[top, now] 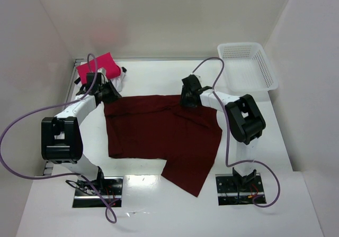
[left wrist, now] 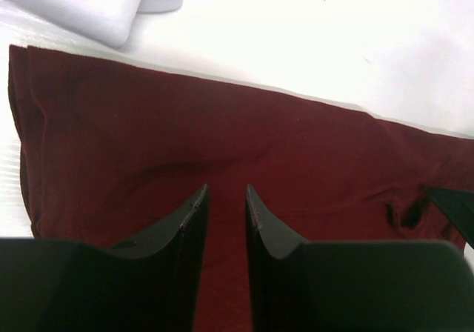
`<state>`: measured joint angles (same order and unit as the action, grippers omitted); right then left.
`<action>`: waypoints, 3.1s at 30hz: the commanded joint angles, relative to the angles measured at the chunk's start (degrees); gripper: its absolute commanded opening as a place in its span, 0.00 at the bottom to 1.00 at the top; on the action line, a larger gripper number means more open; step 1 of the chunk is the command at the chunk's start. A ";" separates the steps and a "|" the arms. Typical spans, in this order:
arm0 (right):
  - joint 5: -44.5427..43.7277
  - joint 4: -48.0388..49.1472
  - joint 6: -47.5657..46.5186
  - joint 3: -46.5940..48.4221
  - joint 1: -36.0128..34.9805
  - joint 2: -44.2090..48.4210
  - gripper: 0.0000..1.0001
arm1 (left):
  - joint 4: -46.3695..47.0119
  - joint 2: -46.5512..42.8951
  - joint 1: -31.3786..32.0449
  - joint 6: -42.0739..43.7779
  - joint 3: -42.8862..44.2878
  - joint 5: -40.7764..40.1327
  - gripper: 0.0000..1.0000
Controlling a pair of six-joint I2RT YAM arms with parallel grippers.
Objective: Fold and stack the t-shirts
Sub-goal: Fold the flattened tshirt in 1/3 of the way
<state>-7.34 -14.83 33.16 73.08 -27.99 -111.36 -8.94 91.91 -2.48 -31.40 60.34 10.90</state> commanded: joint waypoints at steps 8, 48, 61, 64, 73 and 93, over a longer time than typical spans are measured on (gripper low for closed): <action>3.21 -0.46 -0.99 1.98 -1.10 -1.35 0.30 | 1.03 0.82 0.11 1.60 1.28 1.06 0.34; 8.82 2.85 13.08 -16.19 -12.00 19.54 0.76 | 1.03 0.82 0.11 2.13 1.28 3.69 0.35; -3.99 -3.88 6.31 -13.41 -5.38 21.97 0.82 | -0.35 0.13 0.38 2.20 0.91 4.38 0.35; -4.00 -4.68 6.70 -15.70 -2.98 24.02 0.81 | -0.64 -3.85 0.99 0.38 -1.56 2.41 0.35; -3.15 -1.78 13.30 -30.27 -1.46 39.49 1.00 | -2.81 -21.82 5.79 -11.08 -14.46 -9.25 0.66; 3.66 4.52 17.29 -40.56 -1.46 46.03 1.00 | -23.76 -24.08 17.86 -37.80 -22.21 -30.32 0.80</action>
<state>-5.24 -15.29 50.23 32.64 -29.71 -64.63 -29.10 70.00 15.22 -63.01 40.33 -15.58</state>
